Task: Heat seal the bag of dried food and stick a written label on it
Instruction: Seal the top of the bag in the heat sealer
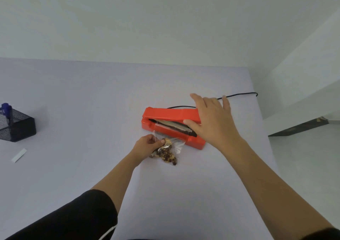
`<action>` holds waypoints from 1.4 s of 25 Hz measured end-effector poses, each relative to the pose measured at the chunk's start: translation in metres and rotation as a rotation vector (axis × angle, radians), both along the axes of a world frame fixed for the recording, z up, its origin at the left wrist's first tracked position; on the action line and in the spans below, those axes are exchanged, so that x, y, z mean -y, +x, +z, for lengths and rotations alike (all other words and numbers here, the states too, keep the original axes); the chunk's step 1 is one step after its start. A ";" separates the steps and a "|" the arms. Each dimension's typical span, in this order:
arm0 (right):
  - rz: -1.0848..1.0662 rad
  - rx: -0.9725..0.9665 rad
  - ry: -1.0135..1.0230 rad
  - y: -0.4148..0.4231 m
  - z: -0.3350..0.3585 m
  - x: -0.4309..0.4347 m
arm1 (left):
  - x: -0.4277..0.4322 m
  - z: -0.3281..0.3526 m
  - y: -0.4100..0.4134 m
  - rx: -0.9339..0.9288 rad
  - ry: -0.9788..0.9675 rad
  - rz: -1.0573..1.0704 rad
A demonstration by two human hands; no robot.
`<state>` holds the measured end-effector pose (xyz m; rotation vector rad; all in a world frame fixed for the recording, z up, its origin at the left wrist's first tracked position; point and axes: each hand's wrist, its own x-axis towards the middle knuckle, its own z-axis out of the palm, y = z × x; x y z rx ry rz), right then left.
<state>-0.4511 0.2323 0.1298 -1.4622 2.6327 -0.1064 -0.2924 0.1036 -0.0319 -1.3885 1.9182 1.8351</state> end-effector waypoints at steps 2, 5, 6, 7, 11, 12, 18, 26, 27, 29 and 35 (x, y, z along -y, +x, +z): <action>-0.040 0.089 -0.098 0.005 0.018 0.014 | 0.000 0.001 0.000 -0.003 0.005 0.009; -0.092 0.560 -0.383 0.010 0.035 0.041 | -0.002 0.003 0.000 -0.004 0.013 0.017; -0.065 0.699 -0.446 0.013 0.037 0.052 | -0.002 0.003 0.000 -0.002 0.011 0.017; -0.021 0.805 -0.473 0.017 0.038 0.062 | -0.001 0.003 0.000 -0.003 0.008 0.016; 0.095 1.014 -0.466 0.039 0.037 0.098 | -0.001 0.004 -0.001 0.016 -0.019 0.001; 0.103 1.030 -0.481 0.041 0.036 0.103 | -0.001 0.005 -0.001 0.026 -0.026 -0.008; -0.140 0.963 -0.652 0.004 -0.005 0.063 | -0.001 0.012 -0.001 0.020 0.017 0.010; -0.250 0.735 0.070 -0.021 -0.113 -0.049 | -0.005 0.030 -0.009 0.060 -0.129 0.017; -0.228 0.701 0.067 -0.019 -0.116 -0.049 | -0.006 0.034 -0.013 0.073 -0.181 0.019; -0.213 0.613 0.039 -0.015 -0.120 -0.046 | -0.008 0.043 -0.020 0.110 -0.281 0.015; -0.215 0.494 0.043 -0.010 -0.121 -0.043 | -0.004 0.055 -0.031 0.193 -0.432 0.004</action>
